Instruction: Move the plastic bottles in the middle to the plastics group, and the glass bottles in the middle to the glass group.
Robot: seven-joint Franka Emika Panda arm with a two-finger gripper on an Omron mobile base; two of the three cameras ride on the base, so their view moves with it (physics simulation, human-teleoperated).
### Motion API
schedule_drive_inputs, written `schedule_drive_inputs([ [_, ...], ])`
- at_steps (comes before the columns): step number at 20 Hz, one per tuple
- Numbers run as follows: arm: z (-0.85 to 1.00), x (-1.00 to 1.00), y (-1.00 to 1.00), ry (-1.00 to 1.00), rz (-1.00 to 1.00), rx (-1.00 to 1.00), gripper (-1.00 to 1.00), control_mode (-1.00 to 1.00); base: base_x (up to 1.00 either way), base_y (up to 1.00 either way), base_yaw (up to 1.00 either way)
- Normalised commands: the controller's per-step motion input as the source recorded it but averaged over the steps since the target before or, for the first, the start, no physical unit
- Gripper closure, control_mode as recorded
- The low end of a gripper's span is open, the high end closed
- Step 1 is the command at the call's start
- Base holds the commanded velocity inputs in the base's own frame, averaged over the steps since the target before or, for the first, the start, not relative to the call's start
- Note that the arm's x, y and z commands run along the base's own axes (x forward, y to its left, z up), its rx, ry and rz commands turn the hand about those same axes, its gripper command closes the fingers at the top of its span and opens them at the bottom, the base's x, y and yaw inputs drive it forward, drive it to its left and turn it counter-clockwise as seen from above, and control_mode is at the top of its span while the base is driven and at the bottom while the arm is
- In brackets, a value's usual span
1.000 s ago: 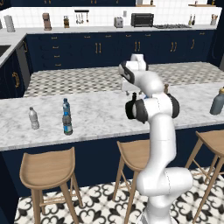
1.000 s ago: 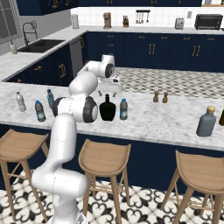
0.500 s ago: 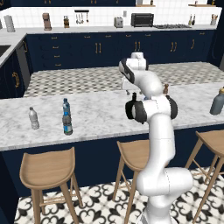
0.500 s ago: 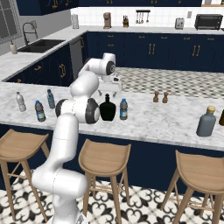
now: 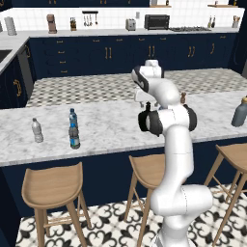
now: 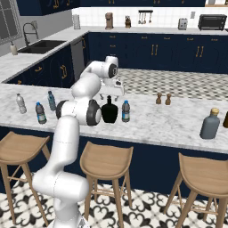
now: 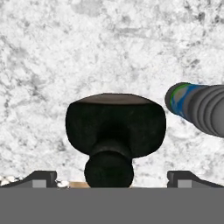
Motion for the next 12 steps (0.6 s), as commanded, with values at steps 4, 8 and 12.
schedule_drive_inputs([
  [4,-0.17,0.1,0.0,0.0,0.0,0.0,-1.0,-1.0,0.0,0.0,0.0],
  [8,-0.17,0.06,0.0,0.0,0.0,0.0,-1.0,-1.0,0.0,0.0,0.0],
  [12,-0.04,0.09,0.0,0.0,0.0,0.0,-1.0,-1.0,0.0,0.0,0.0],
])
